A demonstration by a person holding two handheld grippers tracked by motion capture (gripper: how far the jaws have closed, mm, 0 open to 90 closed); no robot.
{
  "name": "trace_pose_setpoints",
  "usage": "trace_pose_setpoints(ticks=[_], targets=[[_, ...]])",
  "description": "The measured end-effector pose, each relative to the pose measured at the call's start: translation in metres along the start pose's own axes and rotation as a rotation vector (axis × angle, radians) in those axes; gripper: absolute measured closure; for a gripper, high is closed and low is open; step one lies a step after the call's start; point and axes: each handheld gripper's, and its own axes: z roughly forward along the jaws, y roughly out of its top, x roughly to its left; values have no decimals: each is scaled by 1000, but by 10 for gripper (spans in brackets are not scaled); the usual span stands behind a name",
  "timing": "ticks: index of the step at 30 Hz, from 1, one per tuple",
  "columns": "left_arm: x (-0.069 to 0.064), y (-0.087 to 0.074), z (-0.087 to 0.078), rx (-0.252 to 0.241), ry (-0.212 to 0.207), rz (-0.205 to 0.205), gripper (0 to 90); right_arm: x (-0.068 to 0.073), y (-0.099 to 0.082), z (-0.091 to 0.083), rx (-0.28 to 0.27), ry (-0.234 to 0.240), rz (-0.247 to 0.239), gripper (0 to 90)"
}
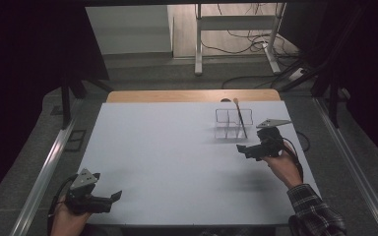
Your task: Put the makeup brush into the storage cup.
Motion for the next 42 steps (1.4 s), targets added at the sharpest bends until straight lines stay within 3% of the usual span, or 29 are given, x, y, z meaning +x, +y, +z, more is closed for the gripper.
trace_pose_setpoints(ticks=[42], targets=[[0, 0, 0, 9, 14, 3, 2, 17, -32, -23, 39, 28, -27, 0]])
